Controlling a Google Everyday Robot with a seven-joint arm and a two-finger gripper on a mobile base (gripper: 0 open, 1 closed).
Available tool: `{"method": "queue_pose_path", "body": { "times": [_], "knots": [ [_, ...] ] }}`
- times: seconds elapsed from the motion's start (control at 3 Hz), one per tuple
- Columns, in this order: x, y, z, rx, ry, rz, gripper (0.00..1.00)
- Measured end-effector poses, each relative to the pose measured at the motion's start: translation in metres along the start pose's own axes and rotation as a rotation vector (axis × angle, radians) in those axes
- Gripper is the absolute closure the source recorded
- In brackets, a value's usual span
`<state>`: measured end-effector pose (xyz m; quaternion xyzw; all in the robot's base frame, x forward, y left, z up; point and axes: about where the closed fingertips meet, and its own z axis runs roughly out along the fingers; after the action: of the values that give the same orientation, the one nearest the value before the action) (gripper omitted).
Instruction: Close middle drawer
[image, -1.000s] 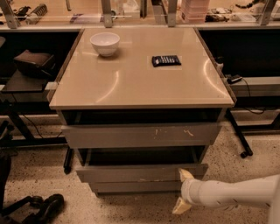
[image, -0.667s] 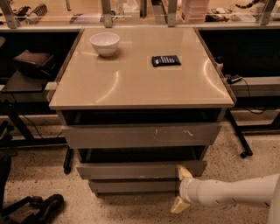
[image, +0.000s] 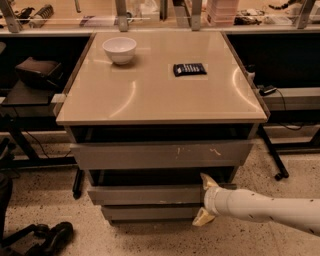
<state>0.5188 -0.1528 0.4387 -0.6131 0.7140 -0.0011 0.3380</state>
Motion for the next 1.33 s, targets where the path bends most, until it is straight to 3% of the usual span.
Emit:
{"method": "queue_pose_path", "body": {
  "times": [0.33, 0.67, 1.0, 1.33],
  "knots": [
    [0.000, 0.003, -0.001, 0.000, 0.001, -0.001, 0.00],
    [0.009, 0.018, -0.014, -0.002, 0.033, 0.043, 0.00],
    [0.029, 0.045, -0.050, 0.020, 0.126, 0.170, 0.00],
    [0.045, 0.093, -0.072, -0.022, 0.194, 0.280, 0.00]
  ]
}}
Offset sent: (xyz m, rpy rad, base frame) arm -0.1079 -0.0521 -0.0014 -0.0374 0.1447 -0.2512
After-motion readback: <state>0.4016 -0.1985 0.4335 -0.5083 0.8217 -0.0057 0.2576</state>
